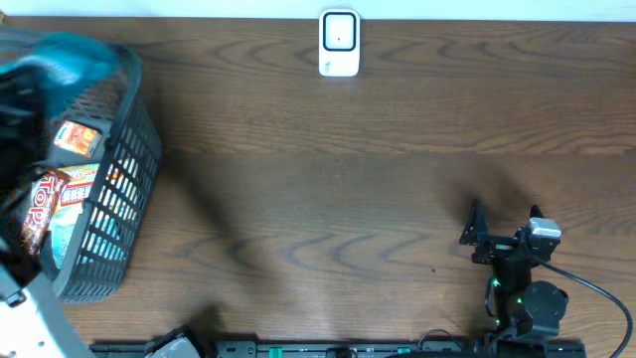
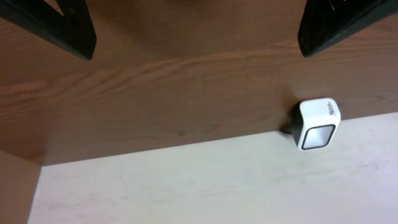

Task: Scan the item barcode
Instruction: 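Carry the teal bottle to the scanner and set it on the table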

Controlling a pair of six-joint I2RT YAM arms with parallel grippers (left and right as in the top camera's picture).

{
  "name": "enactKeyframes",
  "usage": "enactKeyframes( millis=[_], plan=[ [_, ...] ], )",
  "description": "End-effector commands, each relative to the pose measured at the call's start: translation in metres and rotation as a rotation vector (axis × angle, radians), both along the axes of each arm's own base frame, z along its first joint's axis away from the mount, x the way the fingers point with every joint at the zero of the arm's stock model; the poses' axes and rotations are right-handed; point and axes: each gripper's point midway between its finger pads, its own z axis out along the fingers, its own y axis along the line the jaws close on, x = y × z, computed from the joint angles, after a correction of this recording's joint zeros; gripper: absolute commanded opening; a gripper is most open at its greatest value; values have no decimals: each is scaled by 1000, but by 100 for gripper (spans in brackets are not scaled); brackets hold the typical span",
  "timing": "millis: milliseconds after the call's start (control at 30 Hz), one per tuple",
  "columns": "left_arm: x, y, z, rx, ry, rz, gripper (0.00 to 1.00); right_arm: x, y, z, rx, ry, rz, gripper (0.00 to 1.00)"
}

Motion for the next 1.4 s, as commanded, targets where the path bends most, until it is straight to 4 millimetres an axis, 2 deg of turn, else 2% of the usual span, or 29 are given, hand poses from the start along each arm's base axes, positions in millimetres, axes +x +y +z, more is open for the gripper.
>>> enactKeyframes(
  millis=[0,100,167,300,467,600,800,1067,1167,1300,1367],
  plan=[
    [19,-48,4,19,-6,-163,41,0,-1,-1,-7,1,-3,99],
    [40,-78,-16,40,59,-229,41,0,-1,-1,-7,1,-3,99],
    [56,-105,-36,59,120,-286,41,0,-1,-1,-7,1,-3,99],
    [80,-158,-86,121,267,-391,41,0,-1,-1,-7,1,-3,99],
    [86,-207,-154,189,479,-485,41,0,-1,-1,-7,1,-3,99],
    [85,-238,-201,239,612,-549,41,0,-1,-1,-7,1,-3,99],
    [84,-257,-260,360,763,-565,41,0,-1,-1,-7,1,-3,99],
    [86,-264,-309,483,870,-576,41,0,-1,-1,-7,1,-3,99],
    [85,-266,-322,492,899,-584,41,0,-1,-1,-7,1,-3,99],
    [84,-268,-327,496,912,-588,42,0,-1,-1,-7,1,-3,99],
    [84,-267,-328,497,913,-587,50,0,-1,-1,-7,1,-3,99]
  ],
)
